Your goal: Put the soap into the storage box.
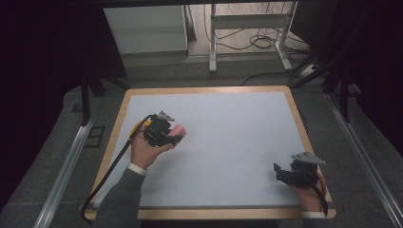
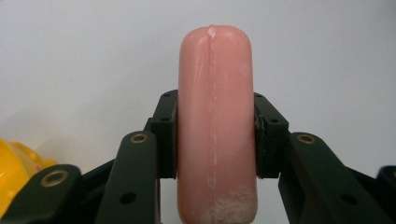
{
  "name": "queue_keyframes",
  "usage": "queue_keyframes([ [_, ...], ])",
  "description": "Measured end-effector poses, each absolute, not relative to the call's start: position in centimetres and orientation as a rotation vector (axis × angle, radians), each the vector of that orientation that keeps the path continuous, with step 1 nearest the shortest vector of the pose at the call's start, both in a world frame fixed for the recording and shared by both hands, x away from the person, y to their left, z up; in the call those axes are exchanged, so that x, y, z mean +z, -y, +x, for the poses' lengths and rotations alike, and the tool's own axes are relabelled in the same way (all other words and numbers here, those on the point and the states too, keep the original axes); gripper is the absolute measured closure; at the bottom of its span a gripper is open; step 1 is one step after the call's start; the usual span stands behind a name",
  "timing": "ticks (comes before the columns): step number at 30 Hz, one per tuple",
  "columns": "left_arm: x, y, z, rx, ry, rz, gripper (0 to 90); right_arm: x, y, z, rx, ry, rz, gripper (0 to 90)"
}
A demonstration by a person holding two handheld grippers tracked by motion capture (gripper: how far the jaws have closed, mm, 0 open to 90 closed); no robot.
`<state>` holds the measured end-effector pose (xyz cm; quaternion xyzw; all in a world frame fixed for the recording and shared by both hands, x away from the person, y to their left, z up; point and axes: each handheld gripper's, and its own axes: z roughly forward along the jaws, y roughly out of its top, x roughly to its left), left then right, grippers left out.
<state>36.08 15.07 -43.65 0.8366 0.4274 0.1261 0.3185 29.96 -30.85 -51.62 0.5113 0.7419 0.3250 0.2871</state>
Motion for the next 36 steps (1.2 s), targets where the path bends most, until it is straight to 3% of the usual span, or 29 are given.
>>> queue_keyframes([
  [36, -43.9, -17.6, 36.4, 0.36, -1.199, 2.182, 60.2, -51.7, 30.8, 30.0, 0.858, -1.985, 1.365, 10.2],
])
